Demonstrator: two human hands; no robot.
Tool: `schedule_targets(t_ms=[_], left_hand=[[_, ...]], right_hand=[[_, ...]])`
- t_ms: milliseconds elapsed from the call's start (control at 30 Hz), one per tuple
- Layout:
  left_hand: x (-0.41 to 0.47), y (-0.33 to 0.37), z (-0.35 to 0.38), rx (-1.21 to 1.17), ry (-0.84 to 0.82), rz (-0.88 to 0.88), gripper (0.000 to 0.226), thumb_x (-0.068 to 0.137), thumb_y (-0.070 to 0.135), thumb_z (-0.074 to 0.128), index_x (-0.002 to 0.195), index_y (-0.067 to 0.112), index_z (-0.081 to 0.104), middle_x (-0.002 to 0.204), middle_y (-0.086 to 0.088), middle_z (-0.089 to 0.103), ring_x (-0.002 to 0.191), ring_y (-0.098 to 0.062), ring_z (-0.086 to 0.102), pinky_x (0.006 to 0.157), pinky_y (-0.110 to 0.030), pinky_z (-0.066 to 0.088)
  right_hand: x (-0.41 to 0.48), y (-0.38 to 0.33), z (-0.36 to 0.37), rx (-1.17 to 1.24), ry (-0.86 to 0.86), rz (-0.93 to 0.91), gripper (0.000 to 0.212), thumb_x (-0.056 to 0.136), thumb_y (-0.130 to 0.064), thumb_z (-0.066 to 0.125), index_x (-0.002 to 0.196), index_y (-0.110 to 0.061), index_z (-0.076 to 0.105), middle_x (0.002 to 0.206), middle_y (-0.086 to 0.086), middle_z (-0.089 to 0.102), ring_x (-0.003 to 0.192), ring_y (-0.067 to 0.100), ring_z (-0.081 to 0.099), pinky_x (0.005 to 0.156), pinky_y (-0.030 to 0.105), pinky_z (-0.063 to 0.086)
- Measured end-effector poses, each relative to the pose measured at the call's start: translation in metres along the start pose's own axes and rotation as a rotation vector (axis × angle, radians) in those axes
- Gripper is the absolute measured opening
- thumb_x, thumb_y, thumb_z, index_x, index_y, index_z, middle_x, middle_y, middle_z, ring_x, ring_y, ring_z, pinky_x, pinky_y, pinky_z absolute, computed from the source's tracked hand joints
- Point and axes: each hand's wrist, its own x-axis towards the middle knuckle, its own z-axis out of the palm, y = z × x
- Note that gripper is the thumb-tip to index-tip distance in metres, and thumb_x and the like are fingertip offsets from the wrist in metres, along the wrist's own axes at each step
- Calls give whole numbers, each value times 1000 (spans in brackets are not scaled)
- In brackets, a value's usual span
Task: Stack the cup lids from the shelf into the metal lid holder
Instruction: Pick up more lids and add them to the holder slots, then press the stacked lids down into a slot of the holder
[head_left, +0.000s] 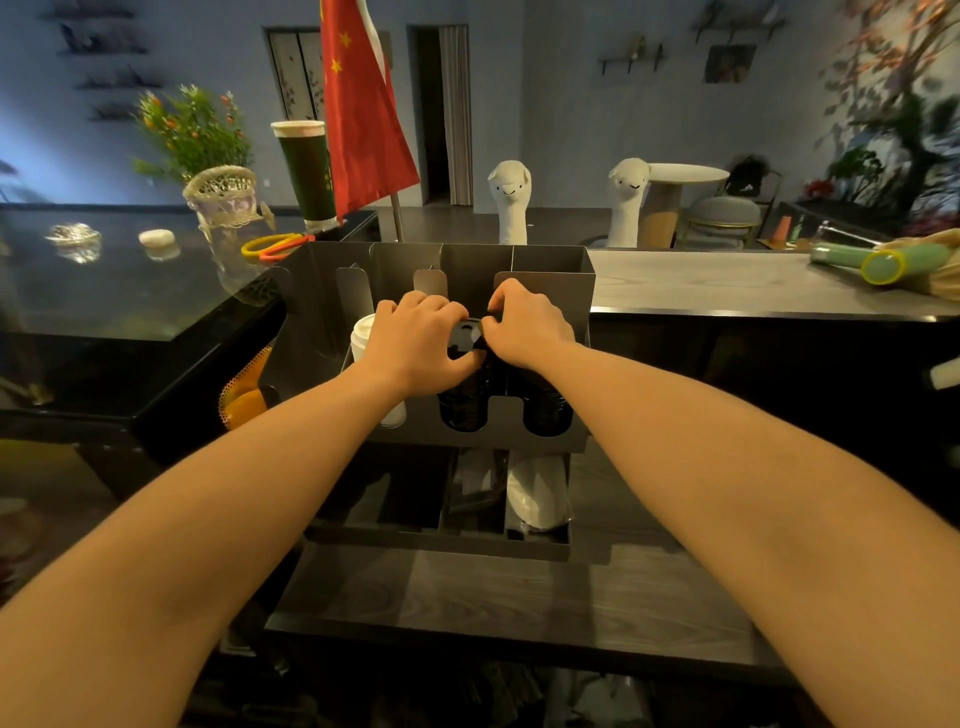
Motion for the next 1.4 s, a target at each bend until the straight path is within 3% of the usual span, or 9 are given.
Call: schedule_targets(t_ms=[167,333,533,667,933,1133,1400], left_hand=[[-22,10,-6,-126,190,40,34,93,45,59,106,16,70,96,-3,71,87,-18,63,71,-30,53],[-45,39,-3,-219,68,-1,28,96,44,58,94,18,69,78,1,69,67,-15,63,62,-35,58],[-62,93,16,-276,-135,33,27,96,47,55,92,22,66,78,5,67,69,-13,62,65,-32,54],[-67,141,36,-277,-250,110,24,96,46,54,91,25,64,79,6,67,67,-10,60,59,-26,48],[-61,214,83,-313,-448,211,28,92,52,53,107,30,62,99,3,69,89,-23,66,80,-41,57],[-40,269,129,-283,-597,287,36,93,52,53,121,29,55,111,1,66,98,-25,64,83,-41,54],[14,351,203,-273,-761,369,52,94,51,55,137,24,44,130,-3,54,110,-26,59,86,-42,52]], right_hand=[[-24,-1,-6,48,42,3,27,97,-30,59,120,-20,47,98,1,57,84,17,58,63,28,43],[-62,5,-14,89,95,55,22,95,-28,57,114,-23,47,95,0,60,83,19,59,61,30,45],[-116,50,-25,28,127,244,17,94,-29,57,110,-25,53,98,-2,60,86,20,59,68,33,46],[-155,95,-26,-23,99,396,17,94,-31,55,111,-26,54,104,-1,61,90,21,56,71,34,45],[-214,183,-32,-148,-31,649,22,96,-35,53,116,-26,57,119,2,58,104,28,57,84,39,50],[-237,255,-42,-231,-91,778,37,97,-34,54,131,-22,53,130,6,52,112,30,55,83,37,44],[-235,369,-55,-279,-19,928,37,102,-23,48,138,-14,47,143,8,39,115,38,54,89,45,46]])
